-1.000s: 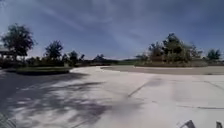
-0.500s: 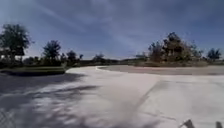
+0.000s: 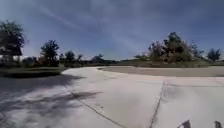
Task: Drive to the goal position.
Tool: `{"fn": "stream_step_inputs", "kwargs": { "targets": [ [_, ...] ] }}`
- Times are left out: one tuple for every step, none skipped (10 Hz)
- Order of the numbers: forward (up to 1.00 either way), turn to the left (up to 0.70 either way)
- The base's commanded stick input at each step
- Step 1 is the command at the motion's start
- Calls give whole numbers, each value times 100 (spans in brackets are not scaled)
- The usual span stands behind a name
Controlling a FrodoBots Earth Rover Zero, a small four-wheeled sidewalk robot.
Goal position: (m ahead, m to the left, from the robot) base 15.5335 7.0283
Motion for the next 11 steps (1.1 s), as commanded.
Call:
{"fn": "stream_step_inputs", "kwargs": {
  "targets": [
    [85, 0],
    [85, 0],
    [85, 0],
    [85, 0],
    [85, 21],
    [85, 34],
    [85, 34],
    [85, 34],
    [85, 34],
    [85, 34],
    [85, 34]
  ]
}}
